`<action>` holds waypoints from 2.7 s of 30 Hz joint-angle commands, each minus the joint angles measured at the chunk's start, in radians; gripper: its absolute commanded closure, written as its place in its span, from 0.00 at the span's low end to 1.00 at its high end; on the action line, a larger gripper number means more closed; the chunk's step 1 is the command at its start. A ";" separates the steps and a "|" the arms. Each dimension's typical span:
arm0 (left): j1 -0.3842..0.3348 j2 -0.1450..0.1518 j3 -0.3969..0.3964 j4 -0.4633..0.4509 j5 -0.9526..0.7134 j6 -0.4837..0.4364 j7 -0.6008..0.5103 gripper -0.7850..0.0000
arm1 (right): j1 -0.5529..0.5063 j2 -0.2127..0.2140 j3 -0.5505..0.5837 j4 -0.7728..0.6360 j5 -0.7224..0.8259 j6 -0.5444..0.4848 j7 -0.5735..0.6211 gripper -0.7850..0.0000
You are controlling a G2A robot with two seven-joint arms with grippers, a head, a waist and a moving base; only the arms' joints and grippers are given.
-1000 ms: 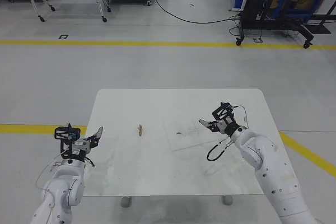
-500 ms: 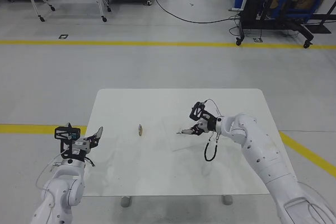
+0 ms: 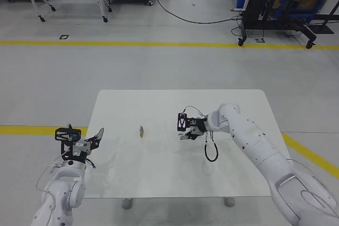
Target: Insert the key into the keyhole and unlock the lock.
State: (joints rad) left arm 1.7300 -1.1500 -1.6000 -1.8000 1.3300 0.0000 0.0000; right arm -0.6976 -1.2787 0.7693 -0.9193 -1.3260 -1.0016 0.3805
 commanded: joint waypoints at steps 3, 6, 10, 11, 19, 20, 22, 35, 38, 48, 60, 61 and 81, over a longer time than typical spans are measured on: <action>0.000 0.000 0.000 0.000 0.000 0.000 0.000 0.00 | 0.040 -0.024 -0.049 0.053 -0.029 0.007 -0.016 0.57; 0.000 0.000 0.000 0.000 0.000 0.000 0.000 0.00 | 0.064 -0.042 -0.085 0.089 -0.043 -0.011 -0.008 0.54; 0.000 0.000 0.000 0.000 0.000 0.000 0.000 0.00 | 0.088 -0.068 -0.142 0.127 -0.052 -0.011 0.008 0.53; 0.000 0.000 0.000 0.000 0.000 0.000 0.000 0.00 | 0.095 -0.075 -0.152 0.138 -0.052 -0.011 0.008 0.54; 0.000 0.000 0.000 0.000 0.000 0.000 0.000 0.00 | 0.136 -0.117 -0.206 0.211 -0.053 -0.011 -0.019 0.64; 0.000 0.000 0.000 0.000 0.000 0.000 0.000 0.00 | 0.140 -0.124 -0.215 0.223 -0.054 -0.011 -0.024 0.67; 0.000 0.000 0.000 0.000 0.000 0.000 0.000 0.00 | 0.147 -0.133 -0.230 0.238 -0.053 -0.011 -0.039 0.79; 0.000 0.000 0.000 0.000 0.000 0.000 0.000 0.00 | 0.178 -0.154 -0.262 0.319 -0.099 0.010 -0.199 1.00; 0.000 0.000 0.000 0.000 0.000 0.000 0.000 0.00 | 0.168 -0.145 -0.257 0.317 -0.130 0.045 -0.290 1.00; 0.000 0.000 0.000 0.000 0.000 0.000 0.000 0.00 | 0.092 -0.086 -0.204 0.321 -0.211 0.215 -0.654 1.00; 0.000 0.000 0.000 0.000 0.000 0.000 0.000 0.00 | 0.072 -0.073 -0.187 0.324 -0.209 0.243 -0.707 1.00; 0.000 0.000 0.000 0.000 0.000 0.000 0.000 0.00 | 0.072 -0.073 -0.187 0.324 -0.209 0.243 -0.707 1.00; -0.287 -0.031 0.368 0.012 0.322 -0.128 -0.204 0.00 | 0.009 -0.018 -0.107 0.313 -0.198 0.231 -0.873 1.00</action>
State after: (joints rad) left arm 1.4730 -1.1778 -1.2634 -1.8040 1.6305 -0.1090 -0.1871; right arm -0.6880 -1.2986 0.6595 -0.6067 -1.5232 -0.7641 -0.4873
